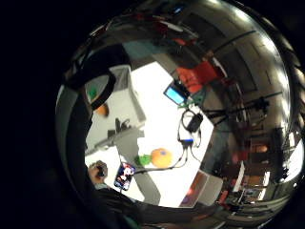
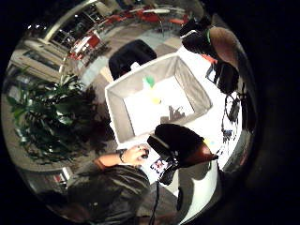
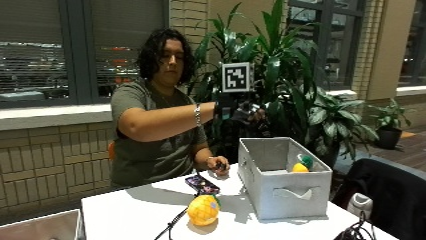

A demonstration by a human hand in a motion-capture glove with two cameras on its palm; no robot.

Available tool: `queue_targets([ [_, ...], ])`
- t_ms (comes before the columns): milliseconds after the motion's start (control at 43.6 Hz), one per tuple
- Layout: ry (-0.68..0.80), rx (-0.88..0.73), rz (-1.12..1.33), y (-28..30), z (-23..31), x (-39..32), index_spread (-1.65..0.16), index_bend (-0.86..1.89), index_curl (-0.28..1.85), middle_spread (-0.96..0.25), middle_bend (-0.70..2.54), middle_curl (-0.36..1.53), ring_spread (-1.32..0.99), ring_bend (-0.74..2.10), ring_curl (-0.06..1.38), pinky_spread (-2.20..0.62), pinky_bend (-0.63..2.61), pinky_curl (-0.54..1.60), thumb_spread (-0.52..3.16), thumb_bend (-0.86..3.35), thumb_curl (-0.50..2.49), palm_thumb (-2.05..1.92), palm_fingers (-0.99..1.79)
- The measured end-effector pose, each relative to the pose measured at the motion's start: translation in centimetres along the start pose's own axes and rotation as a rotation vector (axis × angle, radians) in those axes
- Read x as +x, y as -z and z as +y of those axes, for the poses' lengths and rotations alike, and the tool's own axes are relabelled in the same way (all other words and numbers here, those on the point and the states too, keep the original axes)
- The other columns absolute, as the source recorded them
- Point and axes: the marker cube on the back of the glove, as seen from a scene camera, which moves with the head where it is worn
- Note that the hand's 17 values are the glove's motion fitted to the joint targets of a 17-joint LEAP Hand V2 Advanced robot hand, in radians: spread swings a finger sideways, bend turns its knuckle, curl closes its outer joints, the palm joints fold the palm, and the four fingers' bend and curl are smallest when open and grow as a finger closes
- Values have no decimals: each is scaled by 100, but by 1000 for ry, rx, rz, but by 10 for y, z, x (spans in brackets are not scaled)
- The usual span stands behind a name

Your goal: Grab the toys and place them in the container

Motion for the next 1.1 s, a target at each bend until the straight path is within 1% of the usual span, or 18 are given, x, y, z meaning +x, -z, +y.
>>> queue_targets([
  [92, -9, -81, 24, -37, 22, 32, -39, 33, 36, -42, 110, 98, -52, 169, 100, -52, 149, 95, 113, 4, 23, 6, 40],
  [229, -61, -189, -49, -86, 65, 59, -41, 50, 42, -41, 98, 90, -47, 147, 88, -46, 114, 77, 111, -2, 24, 1, 37],
  [344, -142, -249, -110, -139, 99, 93, -41, 61, 46, -40, 91, 86, -46, 132, 80, -41, 97, 67, 113, -2, 25, -1, 36],
  [413, -189, -280, -144, -169, 112, 113, -41, 68, 49, -39, 89, 84, -45, 122, 76, -36, 87, 63, 115, -2, 25, -2, 27],
  [482, -229, -316, -159, -201, 126, 119, -40, 70, 51, -37, 82, 81, -44, 112, 73, -31, 87, 61, 117, -3, 25, -2, 18],
  [504, -236, -327, -155, -213, 132, 119, -41, 70, 51, -35, 77, 79, -43, 105, 70, -27, 88, 61, 117, -3, 25, -3, 9],
  [550, -246, -337, -142, -235, 142, 117, -41, 71, 52, -34, 72, 76, -41, 98, 68, -23, 91, 61, 117, -3, 25, -3, 3],
  [573, -251, -335, -138, -245, 146, 116, -41, 71, 52, -32, 67, 75, -40, 92, 66, -21, 93, 61, 117, -4, 25, -4, -4],
  [665, -289, -262, -182, -266, 155, 114, -41, 69, 51, -28, 57, 69, -36, 71, 59, -14, 98, 58, 117, -4, 25, -4, -12],
  [711, -315, -202, -229, -271, 156, 115, -41, 67, 50, -27, 54, 67, -34, 65, 56, -12, 99, 57, 117, -3, 25, -4, -9],
  [757, -335, -135, -263, -277, 156, 116, -42, 79, 53, -27, 54, 66, -33, 59, 54, -10, 98, 55, 121, -1, 26, 1, 8],
  [825, -348, -20, -270, -284, 156, 118, -41, 77, 50, -29, 60, 66, -37, 63, 50, -17, 96, 50, 129, 5, 28, 11, 35],
  [848, -345, 10, -263, -285, 156, 117, -41, 68, 47, -30, 65, 69, -40, 76, 53, -22, 100, 50, 130, 9, 30, 17, 56],
  [871, -338, 31, -254, -285, 156, 117, -40, 65, 46, -31, 64, 68, -42, 80, 52, -26, 101, 48, 130, 11, 32, 22, 65],
  [917, -317, 62, -230, -282, 155, 117, -40, 61, 47, -32, 63, 69, -43, 84, 51, -29, 101, 46, 131, 13, 34, 26, 67],
  [940, -304, 74, -219, -279, 154, 116, -40, 61, 48, -34, 67, 72, -45, 94, 56, -31, 110, 51, 129, 18, 38, 36, 83],
  [1009, -268, 118, -194, -265, 154, 119, -40, 56, 49, -36, 70, 74, -46, 102, 59, -34, 117, 51, 126, 20, 42, 42, 92],
  [1101, -248, 228, -231, -216, 154, 121, -40, 54, 52, -38, 79, 80, -46, 111, 65, -36, 118, 54, 122, 22, 47, 48, 102],
])
